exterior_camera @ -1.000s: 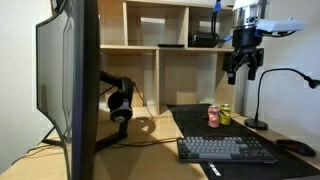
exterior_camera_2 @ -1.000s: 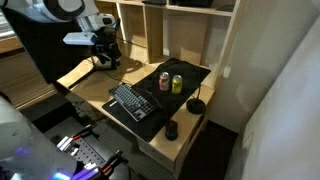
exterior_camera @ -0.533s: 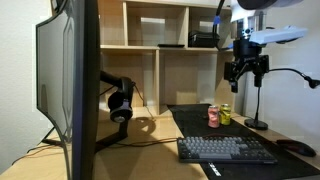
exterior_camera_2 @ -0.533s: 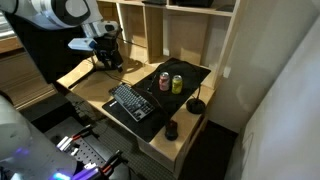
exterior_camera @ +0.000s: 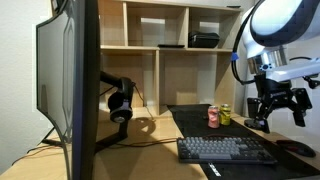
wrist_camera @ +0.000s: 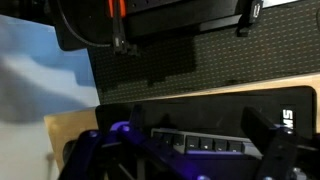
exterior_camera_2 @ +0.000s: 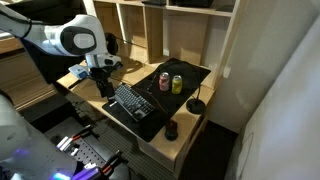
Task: Put the keyboard straight
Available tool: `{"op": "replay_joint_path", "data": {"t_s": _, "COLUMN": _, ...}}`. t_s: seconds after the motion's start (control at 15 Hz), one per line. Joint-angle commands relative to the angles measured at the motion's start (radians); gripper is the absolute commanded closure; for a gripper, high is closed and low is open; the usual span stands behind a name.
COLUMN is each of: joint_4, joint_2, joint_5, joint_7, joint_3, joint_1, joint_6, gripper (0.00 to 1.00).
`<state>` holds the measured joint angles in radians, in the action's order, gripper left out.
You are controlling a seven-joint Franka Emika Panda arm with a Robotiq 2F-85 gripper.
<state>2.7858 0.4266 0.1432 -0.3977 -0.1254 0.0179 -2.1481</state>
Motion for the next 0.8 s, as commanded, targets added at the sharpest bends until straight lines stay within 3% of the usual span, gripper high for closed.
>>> {"op": "replay_joint_path", "data": {"t_s": 0.0, "joint_4": -0.006, "joint_2": 0.001, "joint_5": -0.005, "joint_7": 0.004, "joint_3": -0.009, "joint_1": -0.007, "joint_6": 0.002, "gripper": 0.0}}
{"op": "replay_joint_path", "data": {"t_s": 0.07, "joint_4": -0.01, "joint_2": 0.001, "joint_5": -0.004, "joint_7": 0.004, "joint_3": -0.01, "joint_1": -0.006, "joint_6": 0.002, "gripper": 0.0}}
{"op": "replay_joint_path", "data": {"t_s": 0.4, "joint_4": -0.008, "joint_2": -0.184, "joint_5": 0.051, "joint_7": -0.252, "joint_3": -0.014, "joint_1": -0.095, "joint_6": -0.164, "gripper": 0.0}}
{"op": "replay_joint_path", "data": {"t_s": 0.53, "joint_4": -0.007, "joint_2": -0.257, "joint_5": 0.125, "joint_7": -0.377, "joint_3": -0.011, "joint_1": -0.13, "joint_6": -0.264, "gripper": 0.0}}
{"op": "replay_joint_path", "data": {"t_s": 0.73, "joint_4": -0.006, "joint_2": -0.379, "joint_5": 0.367, "joint_7": -0.648, "joint_3": 0.015, "joint_1": -0.194, "joint_6": -0.346, "gripper": 0.0}}
